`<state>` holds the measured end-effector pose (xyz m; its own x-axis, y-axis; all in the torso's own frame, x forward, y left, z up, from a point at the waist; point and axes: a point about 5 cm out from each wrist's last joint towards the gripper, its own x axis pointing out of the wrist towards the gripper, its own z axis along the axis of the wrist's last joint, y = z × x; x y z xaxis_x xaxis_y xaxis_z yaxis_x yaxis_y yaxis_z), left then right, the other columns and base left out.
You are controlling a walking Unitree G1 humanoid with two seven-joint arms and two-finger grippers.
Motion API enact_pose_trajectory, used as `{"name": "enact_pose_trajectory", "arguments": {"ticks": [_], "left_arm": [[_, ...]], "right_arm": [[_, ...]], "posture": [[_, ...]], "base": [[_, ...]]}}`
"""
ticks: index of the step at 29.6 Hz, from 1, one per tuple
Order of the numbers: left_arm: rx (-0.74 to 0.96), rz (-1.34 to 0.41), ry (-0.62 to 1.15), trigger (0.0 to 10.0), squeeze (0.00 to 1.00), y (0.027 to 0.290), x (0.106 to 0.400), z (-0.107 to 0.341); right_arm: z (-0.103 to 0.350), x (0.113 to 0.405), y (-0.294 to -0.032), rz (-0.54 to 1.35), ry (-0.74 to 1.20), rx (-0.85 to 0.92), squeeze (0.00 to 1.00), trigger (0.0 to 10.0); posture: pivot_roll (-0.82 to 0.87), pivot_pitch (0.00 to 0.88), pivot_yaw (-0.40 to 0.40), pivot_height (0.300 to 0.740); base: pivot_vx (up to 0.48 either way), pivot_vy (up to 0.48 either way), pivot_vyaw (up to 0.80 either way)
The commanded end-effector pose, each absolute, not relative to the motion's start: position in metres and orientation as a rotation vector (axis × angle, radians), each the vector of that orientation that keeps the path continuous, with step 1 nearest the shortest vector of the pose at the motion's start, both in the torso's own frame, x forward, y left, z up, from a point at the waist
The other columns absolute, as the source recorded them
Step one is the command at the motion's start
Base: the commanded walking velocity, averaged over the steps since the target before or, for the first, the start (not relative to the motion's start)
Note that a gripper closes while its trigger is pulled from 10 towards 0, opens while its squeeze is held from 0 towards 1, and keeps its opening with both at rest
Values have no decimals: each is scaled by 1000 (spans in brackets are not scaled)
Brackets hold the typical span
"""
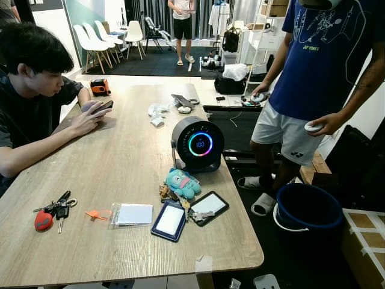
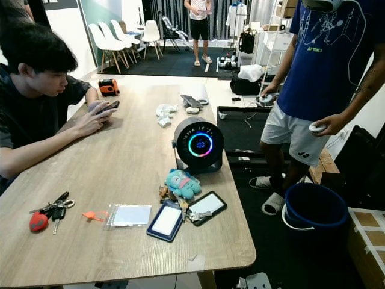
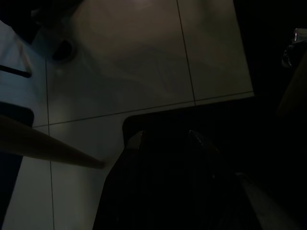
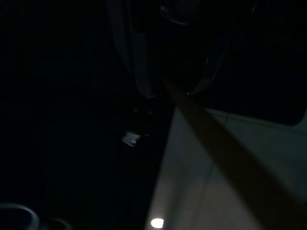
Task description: Hang keys on a hook
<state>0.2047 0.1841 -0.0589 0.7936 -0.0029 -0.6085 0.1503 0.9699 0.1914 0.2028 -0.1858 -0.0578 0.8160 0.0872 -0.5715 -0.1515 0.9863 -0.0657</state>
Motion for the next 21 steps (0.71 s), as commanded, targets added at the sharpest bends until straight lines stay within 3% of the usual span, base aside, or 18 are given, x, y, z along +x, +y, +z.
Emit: {"name": "enact_pose_trajectory", "arguments": {"ticks": [1,11,17,21], "left_arm": [[249,-88,672,10000,0,185,201,-62],[253,-90,674,10000,0,186,202,-61],[255,-93,675,10000,0,186,201,-62],[258,-100,673,10000,0,186,203,-61]], "right_arm": [[-62,194,-202,30,646,-59,0,10000],[-65,184,-219,-20,682,-78,0,10000],[-69,172,-238,-145,720,-29,0,10000],[-67,174,-232,-31,706,-160,0,10000]], "posture": [[-3,71,36,740],[-7,75,38,740],[-8,78,44,740],[-9,77,45,740]], "base": [[0,0,0],[0,0,0],[0,0,0],[0,0,0]]}}
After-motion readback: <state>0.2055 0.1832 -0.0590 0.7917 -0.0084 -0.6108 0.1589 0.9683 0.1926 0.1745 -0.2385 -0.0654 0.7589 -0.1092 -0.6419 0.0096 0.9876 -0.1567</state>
